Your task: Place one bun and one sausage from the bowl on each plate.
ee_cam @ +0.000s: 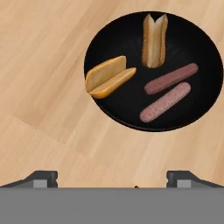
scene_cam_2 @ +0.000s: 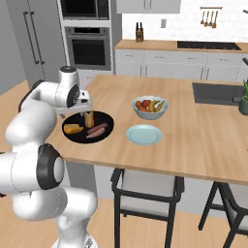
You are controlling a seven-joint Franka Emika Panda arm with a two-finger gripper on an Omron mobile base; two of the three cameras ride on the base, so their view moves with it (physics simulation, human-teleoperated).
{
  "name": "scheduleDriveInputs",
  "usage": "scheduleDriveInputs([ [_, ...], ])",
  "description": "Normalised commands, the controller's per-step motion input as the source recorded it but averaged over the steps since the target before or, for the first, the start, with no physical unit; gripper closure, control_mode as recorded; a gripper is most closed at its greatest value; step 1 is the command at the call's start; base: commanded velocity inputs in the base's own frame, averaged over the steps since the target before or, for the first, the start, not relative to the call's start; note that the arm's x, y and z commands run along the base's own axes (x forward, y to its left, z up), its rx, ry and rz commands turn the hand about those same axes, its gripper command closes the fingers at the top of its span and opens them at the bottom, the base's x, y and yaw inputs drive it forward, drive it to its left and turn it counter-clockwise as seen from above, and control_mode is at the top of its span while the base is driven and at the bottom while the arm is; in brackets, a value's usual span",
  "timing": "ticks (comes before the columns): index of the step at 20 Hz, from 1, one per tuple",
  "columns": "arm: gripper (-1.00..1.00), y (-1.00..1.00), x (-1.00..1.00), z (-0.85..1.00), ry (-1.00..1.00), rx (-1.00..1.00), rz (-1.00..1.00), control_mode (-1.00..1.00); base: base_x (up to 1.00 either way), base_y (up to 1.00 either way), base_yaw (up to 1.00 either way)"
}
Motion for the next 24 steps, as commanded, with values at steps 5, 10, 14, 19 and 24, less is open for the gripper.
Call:
scheduleDriveInputs([
  [5,-1.0,0.24,0.61,-0.36,0.0,-0.02,0.09,-1.0,0.0,0.0,0.0],
  [10,-1.0,0.01,0.63,-0.22,0.0,-0.01,0.01,-1.0,0.0,0.0,0.0],
  [14,-1.0,0.0,0.55,-0.24,0.0,-0.04,0.0,-1.0,0.0,0.0,0.0],
  [19,-1.0,0.0,0.47,-0.41,0.0,-0.02,0.0,-1.0,0.0,0.0,0.0],
  [24,-1.0,0.0,0.6,-0.39,0.0,0.0,0.0,-1.0,0.0,0.0,0.0],
])
